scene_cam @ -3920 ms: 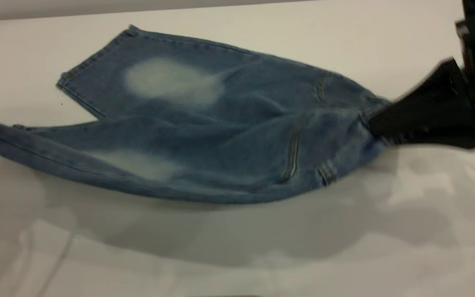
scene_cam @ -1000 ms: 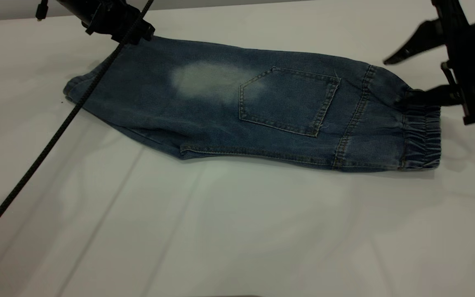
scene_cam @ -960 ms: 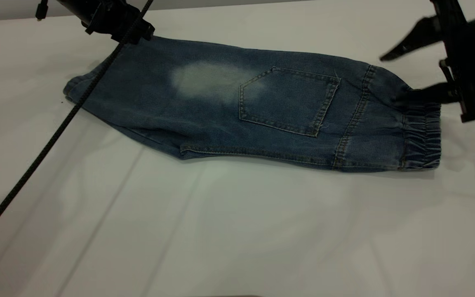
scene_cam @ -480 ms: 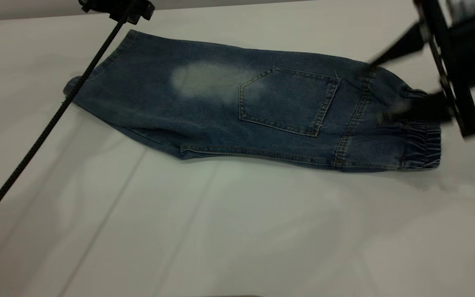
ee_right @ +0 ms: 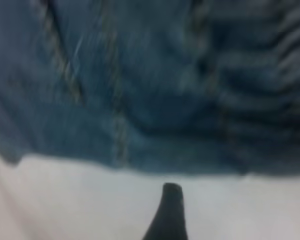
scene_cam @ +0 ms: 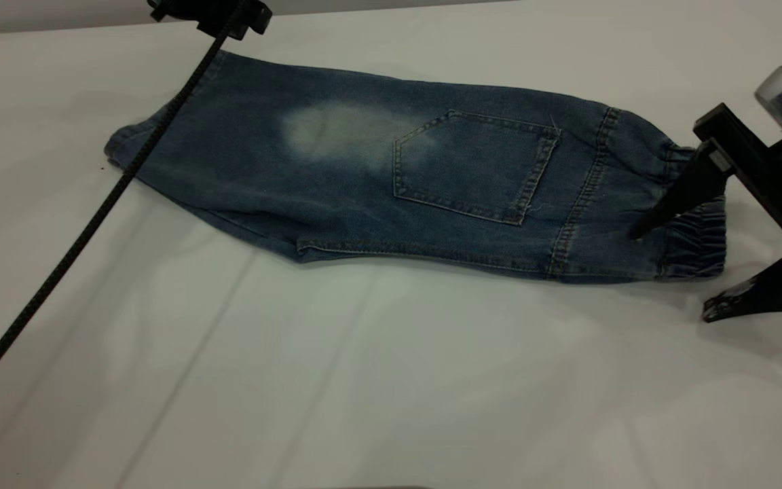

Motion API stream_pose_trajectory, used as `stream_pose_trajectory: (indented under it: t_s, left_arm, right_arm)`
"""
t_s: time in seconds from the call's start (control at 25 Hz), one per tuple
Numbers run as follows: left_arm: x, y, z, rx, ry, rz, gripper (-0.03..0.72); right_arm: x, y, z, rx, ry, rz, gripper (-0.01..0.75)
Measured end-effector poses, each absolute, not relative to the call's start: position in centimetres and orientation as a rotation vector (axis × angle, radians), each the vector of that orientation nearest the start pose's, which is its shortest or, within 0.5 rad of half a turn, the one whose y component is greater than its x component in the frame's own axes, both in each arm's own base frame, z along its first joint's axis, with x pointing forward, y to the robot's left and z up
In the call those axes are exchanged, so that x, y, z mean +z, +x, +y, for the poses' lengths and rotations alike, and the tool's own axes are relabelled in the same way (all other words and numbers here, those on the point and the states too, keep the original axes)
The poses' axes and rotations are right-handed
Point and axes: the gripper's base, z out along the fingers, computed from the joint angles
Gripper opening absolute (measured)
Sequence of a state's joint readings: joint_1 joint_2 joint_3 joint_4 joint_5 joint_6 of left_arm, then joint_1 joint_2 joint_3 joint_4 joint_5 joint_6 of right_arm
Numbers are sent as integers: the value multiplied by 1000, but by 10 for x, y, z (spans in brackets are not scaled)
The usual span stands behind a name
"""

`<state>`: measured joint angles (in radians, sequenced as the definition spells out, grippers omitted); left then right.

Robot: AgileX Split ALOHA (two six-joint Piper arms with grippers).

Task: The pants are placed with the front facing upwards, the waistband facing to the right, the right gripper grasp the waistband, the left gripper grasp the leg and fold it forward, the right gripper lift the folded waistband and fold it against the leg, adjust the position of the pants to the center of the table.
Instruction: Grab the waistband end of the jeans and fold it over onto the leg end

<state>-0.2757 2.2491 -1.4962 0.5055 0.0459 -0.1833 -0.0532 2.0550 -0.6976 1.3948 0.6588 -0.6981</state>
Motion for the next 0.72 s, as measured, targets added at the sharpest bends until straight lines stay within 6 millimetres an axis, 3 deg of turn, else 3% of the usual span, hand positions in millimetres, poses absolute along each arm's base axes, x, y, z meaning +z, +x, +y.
stream_pose_trajectory:
  t_s: [0.48,0.6,0.72]
  left_arm:
    - [119,462,-146,56,700,2210,286]
    - [118,460,-148,66,711,2232,286]
    - [116,457,-153,73,724,2249,286]
  right_arm:
    - [39,288,37,1014,968,2693,576]
    - [38,291,35,979,959,2665,546]
    - [37,292,33,947,929,2654,457]
